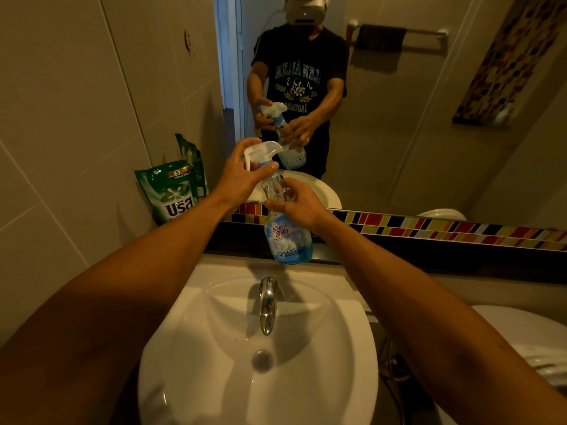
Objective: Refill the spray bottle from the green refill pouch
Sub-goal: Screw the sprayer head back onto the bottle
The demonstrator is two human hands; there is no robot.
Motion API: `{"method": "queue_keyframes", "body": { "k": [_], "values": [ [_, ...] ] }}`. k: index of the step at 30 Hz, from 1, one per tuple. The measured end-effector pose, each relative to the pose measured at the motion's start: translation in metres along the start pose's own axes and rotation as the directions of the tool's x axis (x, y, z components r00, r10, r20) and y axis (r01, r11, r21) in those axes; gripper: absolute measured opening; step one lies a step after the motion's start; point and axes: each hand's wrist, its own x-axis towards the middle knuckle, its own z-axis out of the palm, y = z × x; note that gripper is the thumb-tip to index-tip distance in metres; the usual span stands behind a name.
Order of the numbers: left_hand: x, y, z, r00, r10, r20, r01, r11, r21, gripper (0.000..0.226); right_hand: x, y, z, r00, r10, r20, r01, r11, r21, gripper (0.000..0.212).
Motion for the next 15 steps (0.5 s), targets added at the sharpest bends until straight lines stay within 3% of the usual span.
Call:
{"method": "queue_keyframes", "body": {
  "k": [6,15],
  "values": [
    [0.002,-0.003,-0.006,1.0,-0.012,0.005,0.012,1.0,0.023,0.055,-0.001,-0.003,0.0,1.0,0.002,0.01,-0.002,1.0,0.016,0.047],
    [0.001,-0.002,-0.006,0.998,-0.065,0.023,0.065,0.998,0.016,0.054,0.0,0.002,0.003,1.0,0.013,0.005,-0.013,1.0,0.014,0.052]
  ]
}}
